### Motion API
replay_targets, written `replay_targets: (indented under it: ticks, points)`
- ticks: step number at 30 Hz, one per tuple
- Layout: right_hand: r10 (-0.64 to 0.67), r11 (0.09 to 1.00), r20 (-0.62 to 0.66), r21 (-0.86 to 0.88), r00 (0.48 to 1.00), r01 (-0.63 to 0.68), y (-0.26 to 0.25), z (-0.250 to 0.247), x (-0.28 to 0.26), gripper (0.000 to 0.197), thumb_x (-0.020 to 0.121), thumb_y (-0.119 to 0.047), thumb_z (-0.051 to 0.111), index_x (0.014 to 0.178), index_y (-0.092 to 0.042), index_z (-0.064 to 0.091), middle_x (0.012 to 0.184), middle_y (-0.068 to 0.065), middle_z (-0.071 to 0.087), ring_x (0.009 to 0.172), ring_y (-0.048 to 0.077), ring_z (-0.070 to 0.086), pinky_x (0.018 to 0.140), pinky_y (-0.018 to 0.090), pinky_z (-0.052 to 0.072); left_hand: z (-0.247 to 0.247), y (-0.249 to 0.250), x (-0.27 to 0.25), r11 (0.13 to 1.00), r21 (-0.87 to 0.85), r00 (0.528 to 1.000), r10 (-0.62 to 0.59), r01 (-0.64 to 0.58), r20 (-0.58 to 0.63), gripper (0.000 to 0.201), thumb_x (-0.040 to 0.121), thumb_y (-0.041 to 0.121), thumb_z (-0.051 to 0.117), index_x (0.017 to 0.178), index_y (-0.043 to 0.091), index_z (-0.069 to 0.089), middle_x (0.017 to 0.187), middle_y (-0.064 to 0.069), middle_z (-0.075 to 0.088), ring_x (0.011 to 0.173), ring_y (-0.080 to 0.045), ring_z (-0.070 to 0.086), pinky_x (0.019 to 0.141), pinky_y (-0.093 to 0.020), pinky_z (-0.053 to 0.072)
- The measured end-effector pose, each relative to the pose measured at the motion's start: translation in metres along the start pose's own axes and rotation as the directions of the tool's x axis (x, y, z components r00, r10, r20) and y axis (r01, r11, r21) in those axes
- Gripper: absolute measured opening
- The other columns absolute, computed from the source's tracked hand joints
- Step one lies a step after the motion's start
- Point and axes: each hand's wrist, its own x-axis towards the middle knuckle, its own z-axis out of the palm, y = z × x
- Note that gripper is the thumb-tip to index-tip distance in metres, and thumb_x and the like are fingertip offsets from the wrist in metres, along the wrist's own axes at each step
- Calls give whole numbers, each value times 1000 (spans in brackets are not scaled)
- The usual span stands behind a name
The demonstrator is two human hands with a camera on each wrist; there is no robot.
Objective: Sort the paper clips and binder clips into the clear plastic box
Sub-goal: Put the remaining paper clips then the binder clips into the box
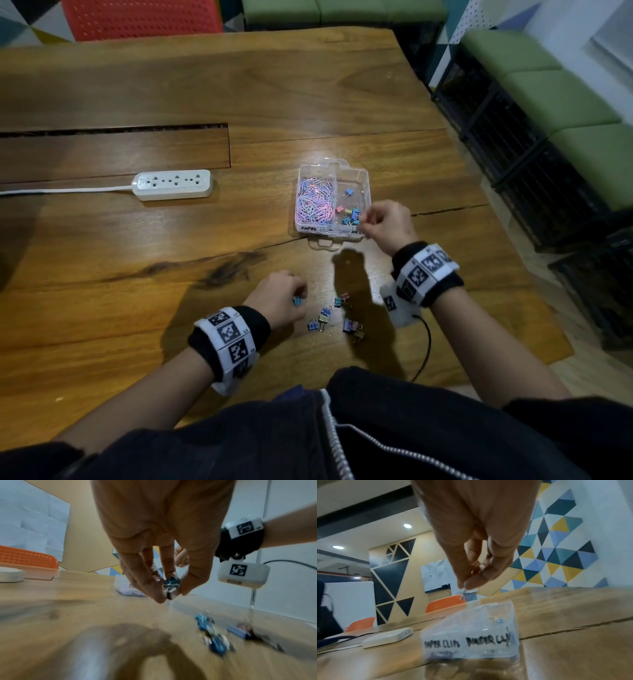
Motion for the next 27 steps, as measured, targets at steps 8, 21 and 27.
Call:
replay_targets:
  ticks: [8, 21, 27]
  points:
    - [17, 999, 1, 30, 1000, -17, 6, -2, 12, 14, 84, -8, 57, 97, -5, 61, 111, 7, 61, 101, 16, 54, 88, 24, 42, -45, 28, 45, 979, -193, 986, 30, -61, -162, 17, 78, 11, 67, 95, 9, 63, 91, 2, 55, 82, -11, 51, 65, -14, 43]
    - [182, 919, 477, -393, 860, 23, 59, 38, -99, 102, 55, -28, 83, 136, -36, 21, 131, 9, 30, 115, 27, 41, 96, 40, 46, -41, 67, 138, 977, -208, 988, 20, -52, -152, 33, 91, 1, 46, 123, 8, 52, 129, -14, 54, 112, -27, 56, 87, -28, 45]
    - [124, 910, 432, -408, 894, 71, 58, 56, -98, 91, 68, -20, 75, 139, -31, 19, 130, 11, 30, 117, 30, 39, 96, 42, 44, -31, 57, 118, 980, -167, 994, 106, -109, -27, 53, 88, -4, 44, 137, 15, 35, 132, -16, 51, 109, -28, 56, 83, -34, 49]
